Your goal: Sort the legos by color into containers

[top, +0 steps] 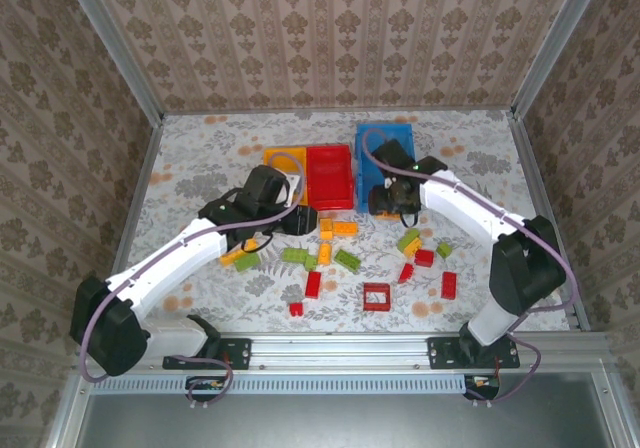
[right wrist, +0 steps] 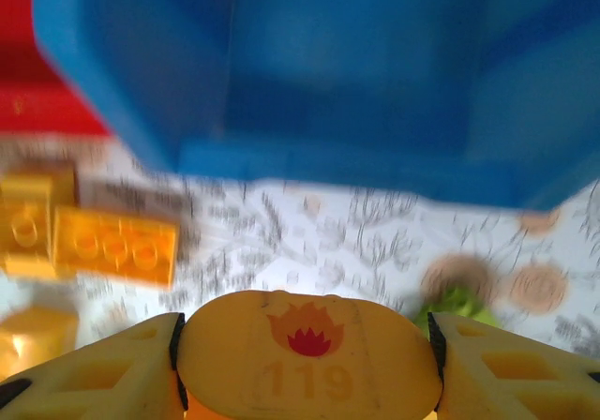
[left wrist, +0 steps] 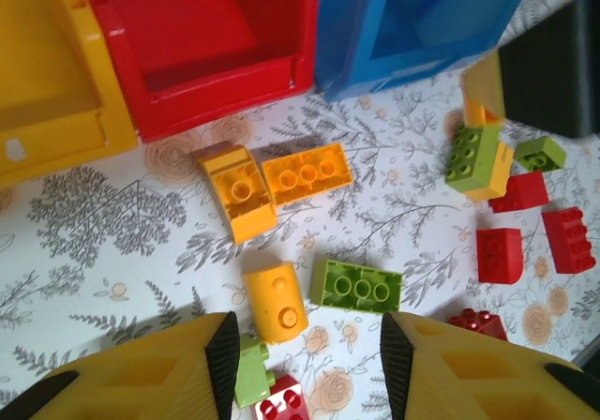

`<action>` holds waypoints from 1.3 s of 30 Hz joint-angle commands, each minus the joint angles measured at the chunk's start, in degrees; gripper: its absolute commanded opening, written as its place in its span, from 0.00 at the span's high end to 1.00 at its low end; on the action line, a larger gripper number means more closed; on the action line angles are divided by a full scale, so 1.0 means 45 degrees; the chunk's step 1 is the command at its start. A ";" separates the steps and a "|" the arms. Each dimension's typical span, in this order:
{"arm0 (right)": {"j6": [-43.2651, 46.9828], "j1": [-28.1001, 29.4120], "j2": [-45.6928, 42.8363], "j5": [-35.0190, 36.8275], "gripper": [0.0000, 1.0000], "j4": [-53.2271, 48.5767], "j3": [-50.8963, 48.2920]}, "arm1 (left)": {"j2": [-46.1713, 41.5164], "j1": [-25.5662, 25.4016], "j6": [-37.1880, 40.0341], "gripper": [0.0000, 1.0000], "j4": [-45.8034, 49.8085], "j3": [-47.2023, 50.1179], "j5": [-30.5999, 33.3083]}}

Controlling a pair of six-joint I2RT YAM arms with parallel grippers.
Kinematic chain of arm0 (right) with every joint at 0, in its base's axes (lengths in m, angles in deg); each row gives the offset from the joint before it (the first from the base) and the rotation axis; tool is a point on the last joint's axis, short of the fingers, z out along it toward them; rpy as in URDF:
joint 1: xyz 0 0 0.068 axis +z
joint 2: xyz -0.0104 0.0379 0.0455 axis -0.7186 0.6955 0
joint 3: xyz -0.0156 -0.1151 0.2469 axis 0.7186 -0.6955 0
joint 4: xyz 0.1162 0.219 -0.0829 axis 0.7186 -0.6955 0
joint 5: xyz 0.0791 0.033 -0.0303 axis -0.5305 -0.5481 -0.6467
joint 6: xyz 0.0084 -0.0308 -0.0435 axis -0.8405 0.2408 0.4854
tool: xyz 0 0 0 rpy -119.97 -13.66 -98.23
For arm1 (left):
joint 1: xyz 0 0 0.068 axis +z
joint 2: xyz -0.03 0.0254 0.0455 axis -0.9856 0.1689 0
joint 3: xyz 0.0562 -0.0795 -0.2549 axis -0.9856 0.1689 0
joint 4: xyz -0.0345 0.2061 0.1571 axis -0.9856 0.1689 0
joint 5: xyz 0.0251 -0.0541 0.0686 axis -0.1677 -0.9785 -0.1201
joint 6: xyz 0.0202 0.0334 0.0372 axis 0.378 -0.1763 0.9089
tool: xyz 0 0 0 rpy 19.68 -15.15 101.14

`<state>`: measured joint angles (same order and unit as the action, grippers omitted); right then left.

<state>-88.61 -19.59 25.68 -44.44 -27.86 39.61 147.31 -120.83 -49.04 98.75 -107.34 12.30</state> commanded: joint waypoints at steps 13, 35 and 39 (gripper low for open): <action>0.0230 -0.0621 0.3466 0.0960 0.32 0.0284 0.2950 | -0.0038 -0.0373 0.0196 0.54 0.0109 -0.0600 0.0633; 0.2619 0.1959 -0.2596 0.0201 0.27 0.2961 -0.1529 | -0.0162 0.1134 -0.2941 0.51 0.3461 0.0813 0.1477; 0.3029 0.3522 -0.3774 -0.0811 0.25 0.4555 -0.3470 | 0.0379 0.2044 -0.5958 0.52 0.3405 0.0957 0.0679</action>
<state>-78.09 -6.71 11.34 -43.63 -13.37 28.20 147.74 -112.96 -63.38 111.82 -103.64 17.57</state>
